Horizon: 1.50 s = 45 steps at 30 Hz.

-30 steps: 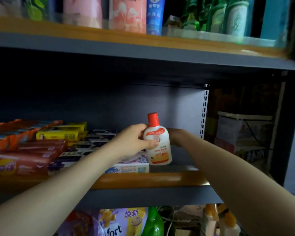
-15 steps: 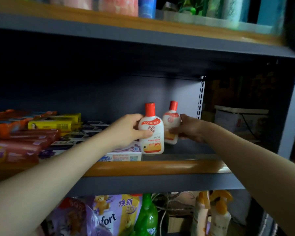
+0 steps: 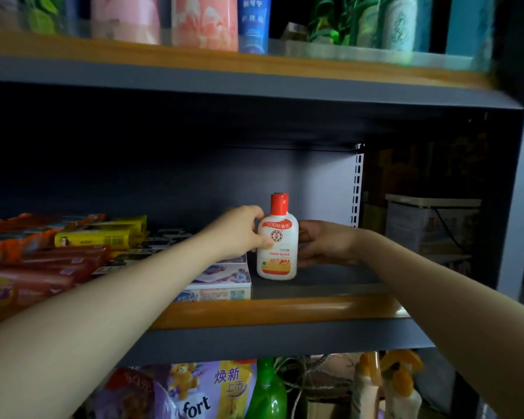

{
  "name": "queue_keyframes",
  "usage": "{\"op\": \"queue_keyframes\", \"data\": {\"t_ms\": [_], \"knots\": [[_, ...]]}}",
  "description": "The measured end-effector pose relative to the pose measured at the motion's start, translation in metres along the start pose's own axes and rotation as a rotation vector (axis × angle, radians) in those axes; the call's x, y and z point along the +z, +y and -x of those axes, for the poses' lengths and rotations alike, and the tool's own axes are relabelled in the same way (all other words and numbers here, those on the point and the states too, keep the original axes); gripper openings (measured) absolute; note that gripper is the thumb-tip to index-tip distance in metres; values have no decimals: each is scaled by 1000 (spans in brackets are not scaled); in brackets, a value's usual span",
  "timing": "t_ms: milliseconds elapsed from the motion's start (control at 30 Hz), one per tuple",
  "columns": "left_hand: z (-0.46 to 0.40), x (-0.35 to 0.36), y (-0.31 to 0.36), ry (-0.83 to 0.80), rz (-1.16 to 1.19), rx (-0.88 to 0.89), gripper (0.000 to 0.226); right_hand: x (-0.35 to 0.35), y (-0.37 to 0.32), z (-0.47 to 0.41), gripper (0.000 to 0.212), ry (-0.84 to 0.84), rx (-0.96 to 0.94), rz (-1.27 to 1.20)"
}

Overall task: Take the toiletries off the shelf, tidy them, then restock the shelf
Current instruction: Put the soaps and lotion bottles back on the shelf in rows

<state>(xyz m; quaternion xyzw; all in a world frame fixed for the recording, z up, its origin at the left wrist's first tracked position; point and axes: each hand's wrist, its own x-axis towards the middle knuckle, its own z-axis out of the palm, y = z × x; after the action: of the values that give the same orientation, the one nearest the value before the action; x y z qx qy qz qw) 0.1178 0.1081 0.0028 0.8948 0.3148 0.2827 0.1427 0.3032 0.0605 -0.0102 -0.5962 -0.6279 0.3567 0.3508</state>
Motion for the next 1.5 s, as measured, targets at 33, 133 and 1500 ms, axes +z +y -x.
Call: {"op": "queue_keyframes", "data": {"t_ms": [33, 133, 1500], "knots": [[-1, 2, 1, 14, -3, -9, 24, 1, 0, 1, 53, 2, 8, 61], [-3, 5, 3, 39, -18, -27, 22, 1, -6, 7, 53, 118, 25, 266], [342, 188, -61, -274, 317, 347, 41, 251, 157, 224, 36, 80, 221, -29]]}}
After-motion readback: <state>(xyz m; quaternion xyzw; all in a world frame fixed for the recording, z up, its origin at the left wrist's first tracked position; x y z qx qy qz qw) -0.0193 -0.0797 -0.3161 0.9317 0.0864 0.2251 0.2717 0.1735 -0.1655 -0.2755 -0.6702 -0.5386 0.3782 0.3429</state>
